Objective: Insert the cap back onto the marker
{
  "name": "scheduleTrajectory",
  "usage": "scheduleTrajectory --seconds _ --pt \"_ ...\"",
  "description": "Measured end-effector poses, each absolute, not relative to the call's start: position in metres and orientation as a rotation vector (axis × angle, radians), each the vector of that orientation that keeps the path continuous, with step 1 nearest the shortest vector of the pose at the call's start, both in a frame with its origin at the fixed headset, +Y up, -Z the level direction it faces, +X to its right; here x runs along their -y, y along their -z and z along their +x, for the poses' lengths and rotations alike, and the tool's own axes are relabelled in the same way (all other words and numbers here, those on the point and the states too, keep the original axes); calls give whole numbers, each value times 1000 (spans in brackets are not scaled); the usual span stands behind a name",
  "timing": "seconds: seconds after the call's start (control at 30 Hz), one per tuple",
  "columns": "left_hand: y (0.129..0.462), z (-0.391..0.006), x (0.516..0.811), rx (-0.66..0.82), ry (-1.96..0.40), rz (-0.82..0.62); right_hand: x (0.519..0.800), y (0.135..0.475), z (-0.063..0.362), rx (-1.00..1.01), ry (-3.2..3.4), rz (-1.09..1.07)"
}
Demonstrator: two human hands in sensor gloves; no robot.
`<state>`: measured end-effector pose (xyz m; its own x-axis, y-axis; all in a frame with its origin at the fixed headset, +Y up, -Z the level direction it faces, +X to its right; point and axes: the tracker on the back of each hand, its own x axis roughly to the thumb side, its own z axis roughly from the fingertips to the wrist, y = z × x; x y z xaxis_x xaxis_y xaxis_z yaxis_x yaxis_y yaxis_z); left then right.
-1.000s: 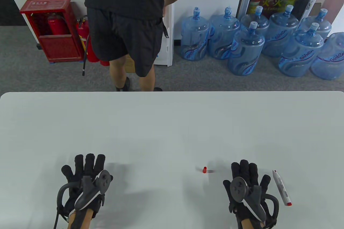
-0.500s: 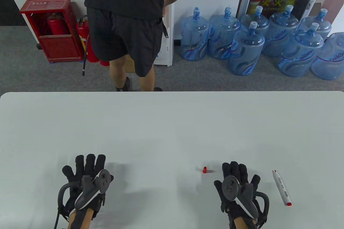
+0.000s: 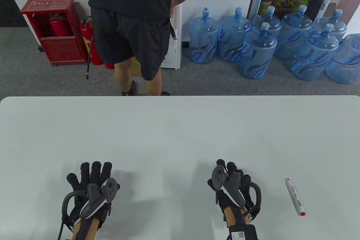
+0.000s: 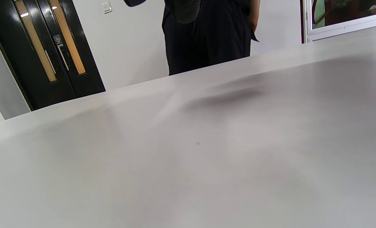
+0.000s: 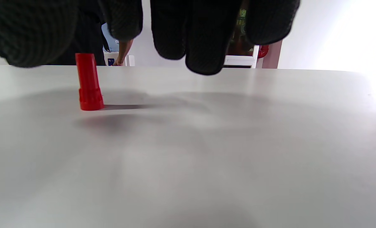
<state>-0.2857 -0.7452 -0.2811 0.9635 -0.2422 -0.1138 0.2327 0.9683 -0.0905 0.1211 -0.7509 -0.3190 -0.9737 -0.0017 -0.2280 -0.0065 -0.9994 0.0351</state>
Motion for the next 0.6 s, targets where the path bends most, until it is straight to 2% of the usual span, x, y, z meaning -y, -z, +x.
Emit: scheduleTrajectory --seconds 0.33,0.6 --pt "282 -284 746 -118 245 -77 767 326 115 -31 -3023 -328" --pt "281 -280 746 -106 256 -74 765 327 114 -28 -3034 -293"
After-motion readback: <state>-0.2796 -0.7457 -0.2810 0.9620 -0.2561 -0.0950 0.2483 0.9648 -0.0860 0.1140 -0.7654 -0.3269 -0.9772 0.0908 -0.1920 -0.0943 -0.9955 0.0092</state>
